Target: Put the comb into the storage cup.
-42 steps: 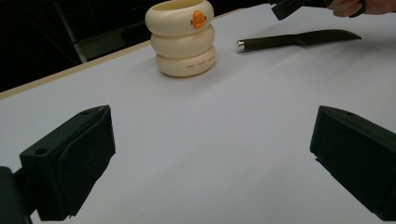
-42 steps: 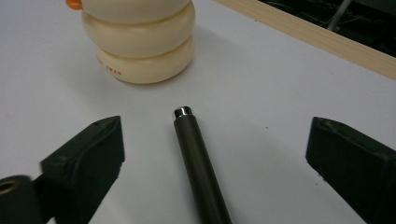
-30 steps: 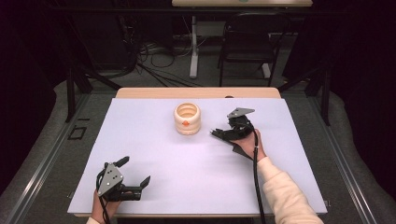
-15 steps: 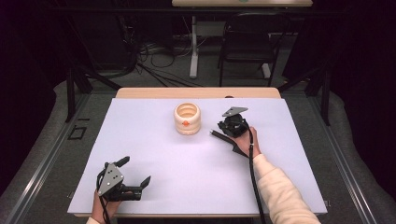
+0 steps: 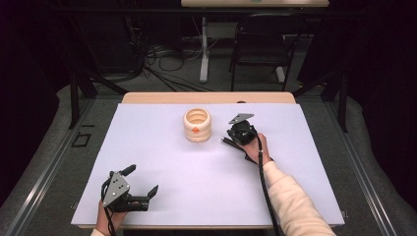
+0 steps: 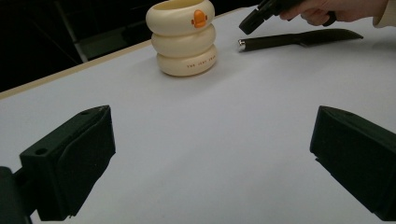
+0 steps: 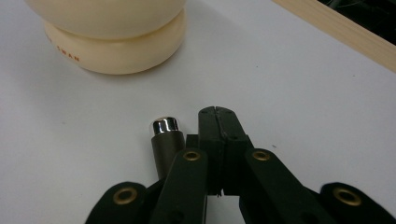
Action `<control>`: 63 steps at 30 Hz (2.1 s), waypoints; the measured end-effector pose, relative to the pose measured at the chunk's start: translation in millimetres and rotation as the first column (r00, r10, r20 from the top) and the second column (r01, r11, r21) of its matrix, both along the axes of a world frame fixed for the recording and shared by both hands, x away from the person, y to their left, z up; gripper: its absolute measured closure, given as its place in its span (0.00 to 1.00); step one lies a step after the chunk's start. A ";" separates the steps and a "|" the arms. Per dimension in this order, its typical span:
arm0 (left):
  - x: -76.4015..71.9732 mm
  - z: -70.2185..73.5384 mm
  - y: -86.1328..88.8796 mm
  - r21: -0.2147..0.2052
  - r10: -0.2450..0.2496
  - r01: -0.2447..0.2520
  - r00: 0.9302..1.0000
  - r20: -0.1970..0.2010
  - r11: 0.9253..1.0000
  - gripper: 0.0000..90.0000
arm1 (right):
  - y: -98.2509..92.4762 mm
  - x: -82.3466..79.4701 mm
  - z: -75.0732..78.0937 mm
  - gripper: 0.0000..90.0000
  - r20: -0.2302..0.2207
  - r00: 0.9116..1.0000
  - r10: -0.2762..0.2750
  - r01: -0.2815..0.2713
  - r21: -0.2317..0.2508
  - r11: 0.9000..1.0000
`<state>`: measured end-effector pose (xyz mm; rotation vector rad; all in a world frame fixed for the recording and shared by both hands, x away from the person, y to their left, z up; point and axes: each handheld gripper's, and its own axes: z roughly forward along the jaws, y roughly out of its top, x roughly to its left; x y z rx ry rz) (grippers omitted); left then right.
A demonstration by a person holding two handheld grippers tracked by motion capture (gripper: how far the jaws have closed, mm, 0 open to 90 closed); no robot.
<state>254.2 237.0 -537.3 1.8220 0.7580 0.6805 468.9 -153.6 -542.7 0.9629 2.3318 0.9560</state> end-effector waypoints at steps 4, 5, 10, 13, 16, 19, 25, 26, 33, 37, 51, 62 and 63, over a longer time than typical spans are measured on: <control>-0.1 0.1 0.3 0.002 -0.001 0.001 1.000 0.001 1.000 0.00 | 3.7 0.6 -4.9 1.00 -0.015 1.000 0.005 -0.005 -0.008 1.000; 0.1 -0.1 0.2 0.001 0.001 -0.001 1.000 0.001 1.000 0.00 | 3.7 0.6 -4.9 1.00 -0.015 1.000 0.005 -0.005 -0.008 1.000; -0.3 0.0 0.0 0.001 0.000 0.000 1.000 0.004 1.000 0.00 | 5.5 0.1 -7.1 1.00 -0.035 0.999 0.019 -0.019 -0.020 1.000; -0.2 0.1 0.1 0.002 0.000 0.000 1.000 0.002 1.000 0.00 | 6.2 -0.7 -8.0 1.00 -0.043 0.999 0.027 -0.028 -0.025 0.999; -0.3 0.0 0.0 0.002 0.000 0.000 1.000 0.004 1.000 0.00 | 7.3 -2.1 -8.5 1.00 -0.053 0.998 0.037 -0.038 -0.031 0.999; -0.2 -0.2 0.0 0.002 0.002 -0.002 1.000 0.002 1.000 0.00 | 9.7 -3.8 -8.9 1.00 -0.057 0.997 0.059 -0.061 -0.035 0.998; -0.3 -0.2 0.0 0.002 0.001 -0.001 1.000 0.002 1.000 0.00 | 12.7 -7.9 -7.4 1.00 -0.077 0.995 0.069 -0.072 -0.038 0.997; -0.3 -0.3 0.0 0.001 0.001 -0.001 1.000 0.001 1.000 0.00 | 13.2 -8.3 -7.6 1.00 -0.075 0.994 0.077 -0.080 -0.039 0.996; -0.7 0.1 -0.2 0.005 0.001 -0.001 1.000 0.003 1.000 0.00 | 16.8 -14.4 -8.1 1.00 -0.092 0.991 0.100 -0.104 -0.044 0.994; -0.5 0.0 -0.1 0.004 -0.001 0.001 1.000 0.001 1.000 0.00 | 18.2 -17.5 -6.8 1.00 -0.100 0.989 0.109 -0.114 -0.045 0.992; -0.3 0.1 0.2 0.003 -0.002 0.002 1.000 0.001 1.000 0.00 | 17.3 -29.7 -7.5 1.00 -0.121 0.983 0.141 -0.150 -0.062 0.987; -1.0 0.8 0.6 0.005 -0.001 0.001 1.000 0.006 1.000 0.00 | 19.2 -39.7 -3.6 1.00 -0.126 0.978 0.169 -0.179 -0.071 0.981; -1.2 1.0 0.6 0.005 -0.003 0.003 1.000 0.008 1.000 0.00 | 19.3 -40.9 -3.3 1.00 -0.129 0.977 0.167 -0.178 -0.073 0.981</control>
